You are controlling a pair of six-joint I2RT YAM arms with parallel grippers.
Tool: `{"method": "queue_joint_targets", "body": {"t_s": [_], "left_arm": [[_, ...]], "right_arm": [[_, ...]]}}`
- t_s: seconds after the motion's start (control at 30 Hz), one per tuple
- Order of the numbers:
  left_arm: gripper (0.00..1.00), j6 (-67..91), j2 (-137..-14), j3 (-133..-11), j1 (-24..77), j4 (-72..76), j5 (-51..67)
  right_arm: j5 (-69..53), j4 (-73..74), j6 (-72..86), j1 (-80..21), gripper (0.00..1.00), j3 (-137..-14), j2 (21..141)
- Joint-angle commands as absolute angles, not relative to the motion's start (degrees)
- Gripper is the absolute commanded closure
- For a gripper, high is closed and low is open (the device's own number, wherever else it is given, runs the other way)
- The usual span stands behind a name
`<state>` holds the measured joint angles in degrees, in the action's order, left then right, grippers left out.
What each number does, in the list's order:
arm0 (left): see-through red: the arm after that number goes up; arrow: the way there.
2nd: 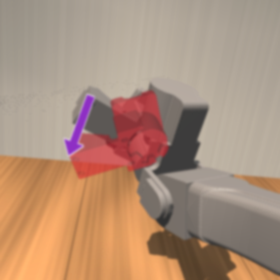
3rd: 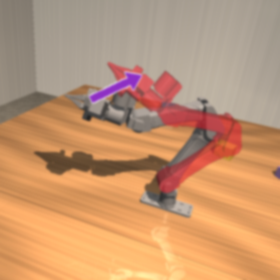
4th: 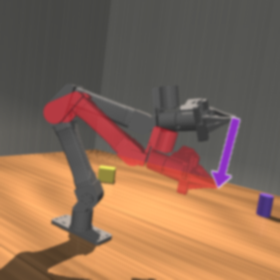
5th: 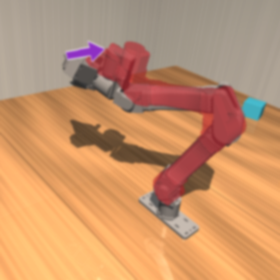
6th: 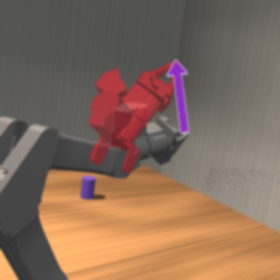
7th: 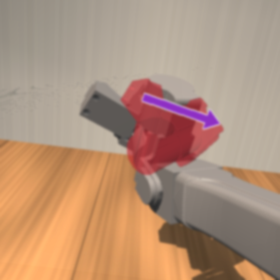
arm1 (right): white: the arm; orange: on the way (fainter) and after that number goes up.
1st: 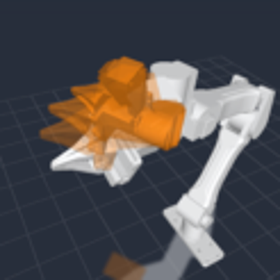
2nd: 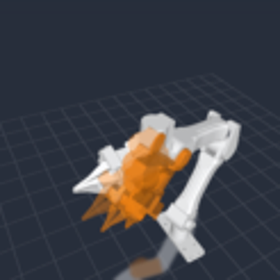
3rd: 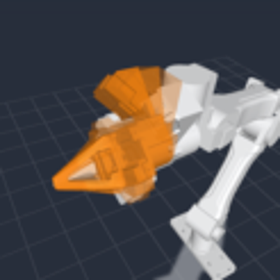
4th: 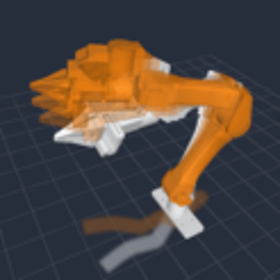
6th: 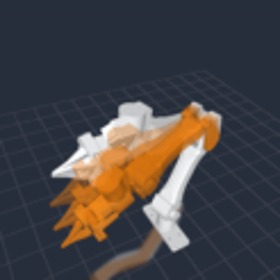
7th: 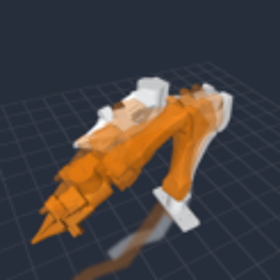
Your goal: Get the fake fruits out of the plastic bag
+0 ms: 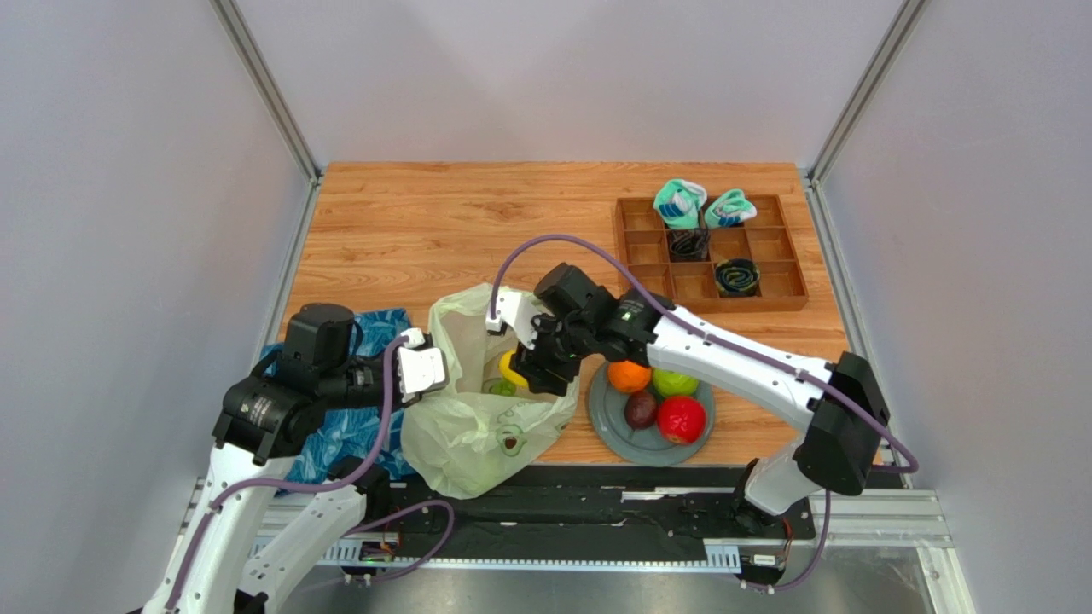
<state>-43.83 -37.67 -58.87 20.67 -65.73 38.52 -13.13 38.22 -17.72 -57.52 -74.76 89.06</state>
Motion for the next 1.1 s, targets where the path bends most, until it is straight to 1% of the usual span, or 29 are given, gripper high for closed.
{"method": "queue_joint_targets", "body": {"t_s": [0.0,0.13,0.27,0.3,0.37,0.4,0.43,0.5,0.57,0.7,0.73,0.77,0.9,0.97,1.07], "left_arm": [[1.00,-40.52,-39.28,-57.75,20.92,-58.29,36.74],[1.00,-39.47,-43.32,-57.57,20.92,-55.99,34.28],[1.00,-35.44,-44.65,-57.39,20.92,-51.78,32.61],[1.00,-35.25,-44.65,-57.39,20.92,-50.20,32.26],[1.00,-34.55,-44.82,-57.13,20.92,-49.05,30.34],[1.00,-34.37,-45.09,-57.04,20.92,-48.17,29.45],[1.00,-34.28,-45.09,-56.95,20.83,-47.82,28.57],[1.00,-34.19,-44.74,-56.87,20.48,-47.11,27.51],[1.00,-33.75,-44.74,-57.30,20.04,-47.11,27.51],[1.00,-32.96,-45.09,-58.71,19.51,-47.98,27.60],[1.00,-32.96,-45.17,-58.88,19.60,-48.25,27.51],[1.00,-32.96,-45.26,-59.23,19.60,-48.34,27.77],[1.00,-32.43,-44.65,-59.33,19.51,-48.78,27.77],[1.00,-32.17,-44.30,-58.98,19.51,-48.78,27.77],[1.00,-32.43,-43.24,-58.28,19.51,-48.69,27.34]], "right_arm": [[-25.82,51.37,-26.53,-54.32,1.00,-82.76,84.55],[-27.95,59.40,-30.67,-52.30,1.00,-89.11,82.01],[-26.11,64.51,-32.69,-52.21,0.99,-89.13,77.88],[-24.28,65.56,-34.09,-52.12,0.99,-87.90,75.17],[-22.16,65.57,-36.37,-52.12,0.99,-81.67,72.09],[-20.32,65.31,-38.74,-52.03,0.99,-79.39,68.15],[-19.52,64.78,-39.98,-52.12,0.99,-73.45,66.38],[-16.54,61.46,-40.87,-52.12,0.99,-66.92,62.07],[-14.60,59.16,-36.06,-52.21,1.00,-62.60,61.26],[-14.86,53.98,-24.54,-52.21,0.99,-61.44,64.94],[-13.81,52.57,-22.09,-52.29,0.99,-61.09,67.13],[-12.58,50.99,-16.23,-52.29,1.00,-60.82,68.54],[-5.55,43.61,-3.10,-52.29,1.00,-59.68,71.54],[-5.01,43.24,2.51,-52.38,0.99,-59.77,73.64],[-5.01,43.68,6.66,-52.29,0.98,-59.59,76.45]]}}
